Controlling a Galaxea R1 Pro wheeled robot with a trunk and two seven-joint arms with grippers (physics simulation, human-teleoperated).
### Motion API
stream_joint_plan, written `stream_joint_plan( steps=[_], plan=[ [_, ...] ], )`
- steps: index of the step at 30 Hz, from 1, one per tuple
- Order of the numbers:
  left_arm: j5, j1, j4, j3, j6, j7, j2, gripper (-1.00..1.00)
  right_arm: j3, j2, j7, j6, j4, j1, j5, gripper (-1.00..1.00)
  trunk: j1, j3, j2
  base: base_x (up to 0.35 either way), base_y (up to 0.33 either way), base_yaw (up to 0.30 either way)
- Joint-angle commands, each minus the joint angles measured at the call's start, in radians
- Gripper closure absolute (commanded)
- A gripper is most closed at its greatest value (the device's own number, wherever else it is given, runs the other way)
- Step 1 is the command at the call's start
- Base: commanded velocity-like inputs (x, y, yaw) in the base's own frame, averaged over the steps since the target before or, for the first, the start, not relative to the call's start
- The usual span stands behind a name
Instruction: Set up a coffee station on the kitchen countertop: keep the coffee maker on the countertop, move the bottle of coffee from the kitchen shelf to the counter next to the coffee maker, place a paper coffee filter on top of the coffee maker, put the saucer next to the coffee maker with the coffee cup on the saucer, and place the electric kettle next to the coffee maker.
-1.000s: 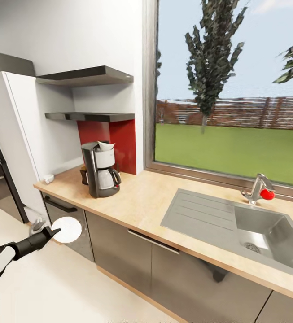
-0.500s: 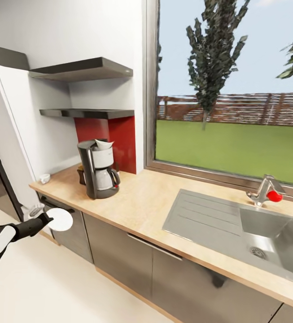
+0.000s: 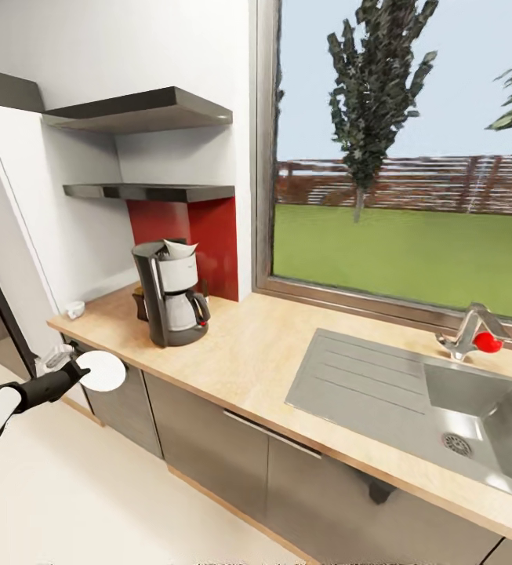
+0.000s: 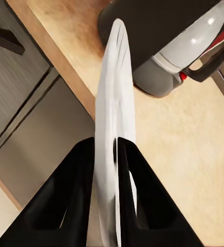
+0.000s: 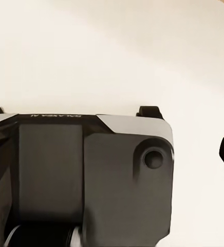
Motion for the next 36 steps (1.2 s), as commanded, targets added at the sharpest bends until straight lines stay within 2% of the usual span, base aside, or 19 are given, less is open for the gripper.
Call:
stream_joint_plan(
  steps=[1,3,7,13,15,16,18,22,24,28,36],
  plan=[
    [0.018,0.0,-0.005,0.014,0.027,-0.001,0.008,1.0,0.009,0.0,-0.004,0.006,-0.002,0.0,-0.01,-1.0,0.001,-0.004,-0.002,0.0,0.0,0.0],
    [0.042,0.001,-0.009,0.04,0.083,-0.003,0.02,1.0,0.009,0.0,-0.004,0.006,-0.002,0.0,-0.01,-1.0,0.001,-0.007,-0.002,0.0,0.0,0.0],
    [0.052,0.001,-0.011,0.057,0.113,-0.004,0.025,1.0,0.009,0.0,-0.005,0.006,-0.002,0.0,-0.01,-1.0,0.001,-0.013,-0.002,0.0,0.0,0.0],
    [0.062,0.001,-0.053,0.06,0.119,-0.007,0.025,1.0,0.009,-0.001,-0.005,0.006,-0.002,0.0,-0.009,-1.0,0.001,-0.022,-0.002,0.075,0.0,0.003],
    [0.078,0.002,-0.072,0.06,0.119,-0.028,0.025,1.0,0.009,-0.008,-0.003,0.005,-0.002,0.0,-0.007,-1.0,0.001,-0.024,-0.002,0.284,0.007,0.011],
    [0.087,0.004,-0.081,0.059,0.12,-0.044,0.025,1.0,0.009,-0.021,-0.002,0.005,-0.003,0.0,-0.008,-1.0,0.001,-0.024,-0.002,0.32,0.105,0.001],
    [0.088,0.004,-0.082,0.059,0.12,-0.049,0.026,1.0,0.01,-0.022,-0.001,0.004,-0.003,0.0,-0.008,-1.0,0.001,-0.024,-0.002,0.309,0.146,0.0],
    [0.086,0.028,-0.071,0.05,0.109,-0.054,0.004,1.0,0.013,-0.008,-0.003,-0.003,-0.004,0.002,-0.004,-1.0,0.001,-0.024,-0.002,0.0,0.0,0.0],
    [0.087,0.039,-0.072,0.05,0.113,-0.055,0.006,1.0,0.012,-0.007,0.0,0.0,-0.005,0.002,-0.007,-1.0,0.001,-0.024,-0.002,0.0,0.0,0.0],
    [0.089,0.062,-0.075,0.054,0.108,-0.058,-0.011,1.0,0.009,0.008,0.004,0.002,-0.007,0.002,-0.011,-1.0,0.001,-0.024,-0.002,0.0,0.0,0.0],
    [0.097,0.108,-0.074,0.059,0.11,-0.06,-0.005,1.0,0.009,0.009,0.004,0.002,-0.01,0.002,-0.011,-1.0,0.001,-0.024,-0.002,0.0,0.012,-0.068]
  ],
)
